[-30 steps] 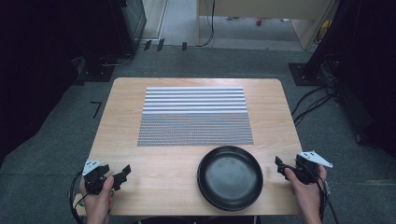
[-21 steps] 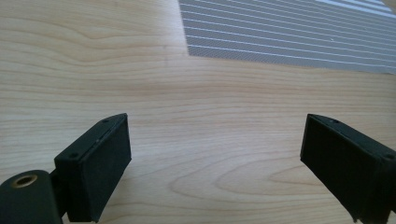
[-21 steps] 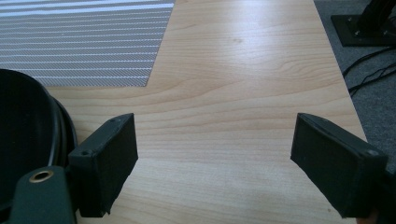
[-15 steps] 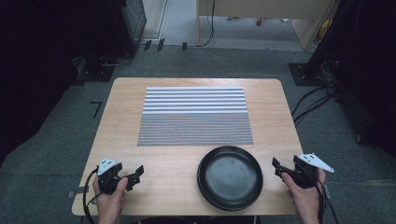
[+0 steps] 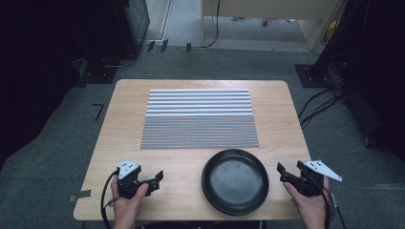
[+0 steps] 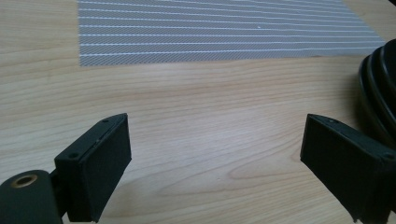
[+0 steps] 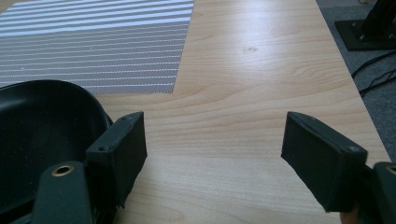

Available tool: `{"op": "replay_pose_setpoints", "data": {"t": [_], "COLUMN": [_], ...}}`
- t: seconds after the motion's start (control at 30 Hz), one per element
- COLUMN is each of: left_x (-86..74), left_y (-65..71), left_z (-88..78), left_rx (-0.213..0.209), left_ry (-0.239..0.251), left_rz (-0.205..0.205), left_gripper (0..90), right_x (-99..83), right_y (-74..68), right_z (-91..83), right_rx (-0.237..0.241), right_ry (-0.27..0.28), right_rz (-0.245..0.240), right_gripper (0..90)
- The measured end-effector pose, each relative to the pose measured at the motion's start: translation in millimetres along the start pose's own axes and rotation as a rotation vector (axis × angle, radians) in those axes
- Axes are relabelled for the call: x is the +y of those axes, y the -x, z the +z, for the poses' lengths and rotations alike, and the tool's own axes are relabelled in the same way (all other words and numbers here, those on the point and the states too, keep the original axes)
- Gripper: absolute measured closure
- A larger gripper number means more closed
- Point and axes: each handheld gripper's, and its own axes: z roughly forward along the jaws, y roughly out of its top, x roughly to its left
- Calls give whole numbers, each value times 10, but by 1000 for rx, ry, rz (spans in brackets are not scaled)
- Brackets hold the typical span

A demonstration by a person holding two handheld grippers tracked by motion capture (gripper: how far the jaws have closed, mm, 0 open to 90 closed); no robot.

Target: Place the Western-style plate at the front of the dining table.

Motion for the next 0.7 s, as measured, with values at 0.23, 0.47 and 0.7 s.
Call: {"op": "replay_pose_setpoints", "data": {"t": [0.23, 0.47, 0.7], "left_x": [33, 79, 124], "left_y": [141, 315, 496], "left_z": [71, 147, 227], "left_rx": [-25, -58, -95], "left_ry": [-6, -7, -13], "left_rz": [12, 35, 54], "left_gripper": [85, 85, 85], "right_x": [-8, -22, -44], "right_y": [-65, -64, -97], "right_z": [-26, -40, -34], "right_rx": [7, 55, 74], "right_ry": [21, 62, 46], "right_rz": [-21, 24, 29], "right_gripper": [338, 456, 527]}}
